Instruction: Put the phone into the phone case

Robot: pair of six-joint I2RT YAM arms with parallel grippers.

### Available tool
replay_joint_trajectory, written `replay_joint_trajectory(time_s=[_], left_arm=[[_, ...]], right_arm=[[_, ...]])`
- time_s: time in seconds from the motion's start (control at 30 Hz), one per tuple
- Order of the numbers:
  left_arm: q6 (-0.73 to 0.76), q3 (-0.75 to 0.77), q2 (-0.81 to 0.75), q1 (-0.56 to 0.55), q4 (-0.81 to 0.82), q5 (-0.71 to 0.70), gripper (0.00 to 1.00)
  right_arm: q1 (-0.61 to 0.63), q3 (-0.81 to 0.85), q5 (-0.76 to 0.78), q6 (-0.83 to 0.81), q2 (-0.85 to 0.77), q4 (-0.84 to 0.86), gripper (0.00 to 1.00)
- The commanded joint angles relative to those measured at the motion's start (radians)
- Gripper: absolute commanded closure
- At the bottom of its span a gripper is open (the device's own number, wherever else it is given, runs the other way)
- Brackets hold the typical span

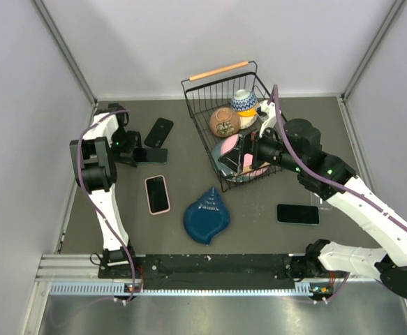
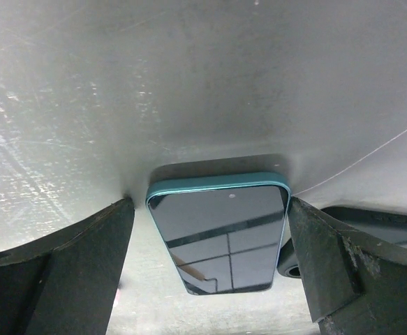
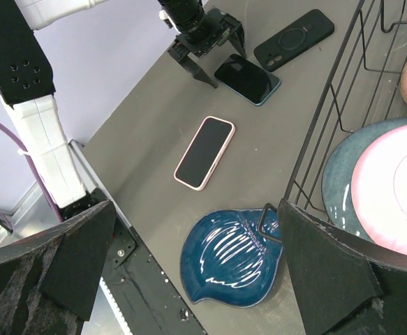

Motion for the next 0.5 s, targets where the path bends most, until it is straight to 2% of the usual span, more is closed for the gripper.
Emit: replay_joint_trajectory(time_s=[0.0, 0.17, 0.27, 0.33, 0.47], left_arm=[[-0.04, 0.033, 0.008, -0.001, -0.062, -0.046, 0.04], [-0.037, 0.037, 0.028, -0.003, -0.088, -0.055, 0.07], [-0.03, 0.036, 0.031, 0.0, -0.103, -0.056, 0.16], [-0.017, 0.037, 0.027, 0.002, -0.103, -0.066, 0.27], [0.021, 0.042, 0.009, 0.01, -0.099, -0.09, 0.39]], right_arm=[[-0.007, 0.055, 0.014, -0.017, -0.008, 0.012, 0.01], [-0.005, 0.059, 0.014, -0.018, -0.001, 0.009, 0.01], [-0.007, 0.051, 0.017, -0.018, -0.001, 0.006, 0.01], [-0.007, 0.049, 0.017, -0.015, -0.003, 0.004, 0.01], [-0.007, 0.059, 0.014, -0.006, 0.0, 0.004, 0.01]])
